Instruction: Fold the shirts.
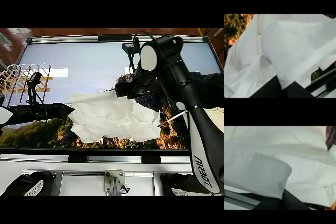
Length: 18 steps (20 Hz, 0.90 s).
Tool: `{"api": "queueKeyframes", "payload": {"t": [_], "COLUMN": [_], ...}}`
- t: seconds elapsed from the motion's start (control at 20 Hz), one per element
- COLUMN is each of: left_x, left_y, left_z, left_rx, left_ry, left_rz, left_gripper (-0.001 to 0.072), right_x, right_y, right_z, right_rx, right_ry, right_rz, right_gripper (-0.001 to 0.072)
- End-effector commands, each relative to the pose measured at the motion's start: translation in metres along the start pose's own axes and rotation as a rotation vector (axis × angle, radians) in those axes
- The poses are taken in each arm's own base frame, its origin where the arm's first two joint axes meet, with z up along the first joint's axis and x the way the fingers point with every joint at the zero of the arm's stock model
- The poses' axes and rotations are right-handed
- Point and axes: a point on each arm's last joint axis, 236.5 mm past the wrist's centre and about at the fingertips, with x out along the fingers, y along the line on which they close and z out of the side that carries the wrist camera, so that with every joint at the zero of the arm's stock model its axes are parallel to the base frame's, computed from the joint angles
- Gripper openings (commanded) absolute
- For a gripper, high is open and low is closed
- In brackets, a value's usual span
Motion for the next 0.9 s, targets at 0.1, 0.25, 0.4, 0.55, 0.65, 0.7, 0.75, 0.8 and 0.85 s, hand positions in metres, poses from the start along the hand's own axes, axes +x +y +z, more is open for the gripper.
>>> {"api": "queueKeyframes", "payload": {"t": [0.1, 0.25, 0.4, 0.55, 0.65, 0.7, 0.75, 0.8, 0.85], "left_x": [0.01, 0.02, 0.01, -0.025, -0.062, -0.083, -0.106, -0.124, -0.137], "left_y": [0.0, 0.008, 0.016, 0.041, 0.078, 0.101, 0.127, 0.149, 0.169], "left_z": [-0.011, -0.016, -0.006, 0.02, 0.043, 0.054, 0.062, 0.067, 0.068], "left_rx": [-0.007, 0.011, 0.005, 0.043, 0.093, 0.114, 0.127, 0.123, 0.101], "left_ry": [0.073, 0.108, 0.091, 0.068, 0.043, 0.024, 0.009, -0.007, -0.024], "left_rz": [-0.013, -0.007, 0.007, 0.109, 0.274, 0.378, 0.493, 0.58, 0.638], "left_gripper": [0.0064, 0.0192, 0.0484, 0.0684, 0.0685, 0.068, 0.067, 0.0564, 0.05], "right_x": [0.022, 0.02, 0.019, 0.019, 0.019, 0.019, 0.019, 0.019, 0.019], "right_y": [0.012, 0.011, 0.011, 0.011, 0.011, 0.011, 0.011, 0.011, 0.01], "right_z": [0.017, 0.016, 0.017, 0.018, 0.017, 0.017, 0.016, 0.015, 0.013], "right_rx": [-0.016, -0.018, -0.025, -0.037, -0.043, -0.043, -0.043, -0.042, -0.043], "right_ry": [-0.023, -0.025, -0.031, -0.032, -0.031, -0.03, -0.026, -0.021, -0.014], "right_rz": [0.036, 0.036, 0.037, 0.037, 0.037, 0.036, 0.035, 0.034, 0.033], "right_gripper": [0.0071, 0.0072, 0.0072, 0.0072, 0.0072, 0.0072, 0.0072, 0.0072, 0.0072]}}
